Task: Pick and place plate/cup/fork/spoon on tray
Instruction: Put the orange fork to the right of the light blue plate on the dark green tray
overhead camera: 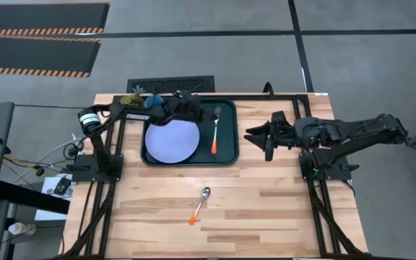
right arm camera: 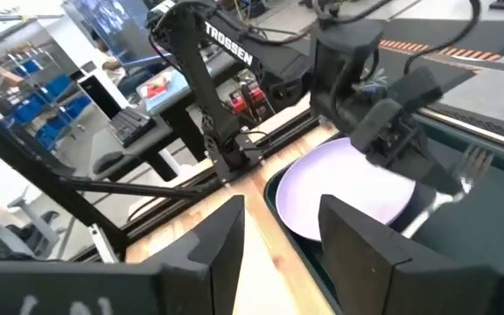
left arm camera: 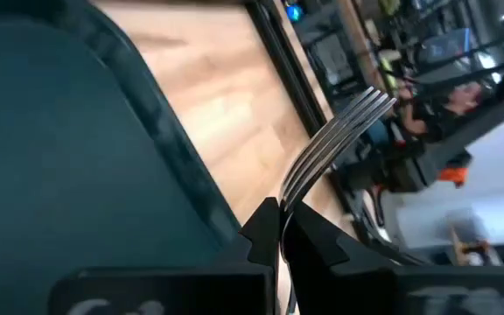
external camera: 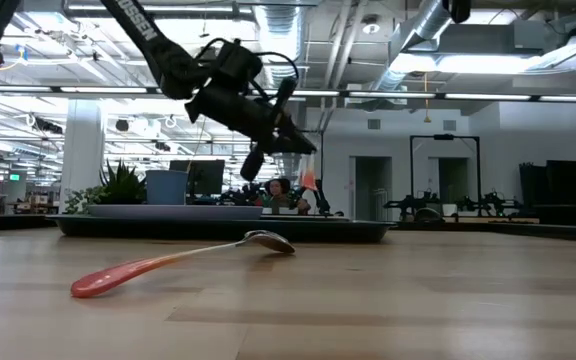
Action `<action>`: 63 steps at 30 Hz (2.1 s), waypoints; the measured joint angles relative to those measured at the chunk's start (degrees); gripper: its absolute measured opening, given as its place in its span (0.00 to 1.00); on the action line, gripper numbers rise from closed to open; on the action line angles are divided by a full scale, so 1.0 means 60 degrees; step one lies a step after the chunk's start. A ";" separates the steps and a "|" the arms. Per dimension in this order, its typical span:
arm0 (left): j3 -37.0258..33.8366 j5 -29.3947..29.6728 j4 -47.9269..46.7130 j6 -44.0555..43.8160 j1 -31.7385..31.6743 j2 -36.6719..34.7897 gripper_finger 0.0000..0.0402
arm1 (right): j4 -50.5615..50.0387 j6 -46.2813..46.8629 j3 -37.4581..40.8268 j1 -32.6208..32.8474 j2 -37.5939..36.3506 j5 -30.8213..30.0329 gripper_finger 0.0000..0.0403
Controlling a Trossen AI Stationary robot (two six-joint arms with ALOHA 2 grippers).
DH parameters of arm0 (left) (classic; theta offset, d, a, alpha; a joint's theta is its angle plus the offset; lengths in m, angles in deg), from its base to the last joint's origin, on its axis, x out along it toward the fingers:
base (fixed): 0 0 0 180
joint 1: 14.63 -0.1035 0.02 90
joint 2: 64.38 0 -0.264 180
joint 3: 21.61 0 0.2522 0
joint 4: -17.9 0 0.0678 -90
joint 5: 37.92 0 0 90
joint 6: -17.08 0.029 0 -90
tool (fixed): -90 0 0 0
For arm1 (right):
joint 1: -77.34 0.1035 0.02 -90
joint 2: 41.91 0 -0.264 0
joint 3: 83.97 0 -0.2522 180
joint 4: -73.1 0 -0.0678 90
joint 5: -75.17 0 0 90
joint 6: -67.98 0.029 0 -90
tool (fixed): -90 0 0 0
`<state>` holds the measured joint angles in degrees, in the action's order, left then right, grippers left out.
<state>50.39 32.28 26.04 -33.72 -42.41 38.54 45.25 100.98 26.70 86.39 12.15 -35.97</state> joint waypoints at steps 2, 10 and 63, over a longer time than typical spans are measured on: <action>-0.0004 -0.0210 0.0294 -0.0013 -0.0099 0.0160 0.00 | -0.0026 0.0003 0.0004 0.0007 0.0143 -0.0003 0.42; 0.0004 -0.0267 0.0394 0.0597 -0.0122 0.0693 0.00 | 0.0035 0.0112 0.0007 0.0001 0.0635 -0.0004 0.41; 0.0015 -0.1539 0.4638 -0.0572 0.0483 -0.0380 0.06 | 0.0732 0.0543 0.0022 -0.1954 0.3180 0.1027 0.01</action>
<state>50.48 23.04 53.87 -37.15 -39.51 36.26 49.64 104.24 26.83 74.66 31.23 -29.81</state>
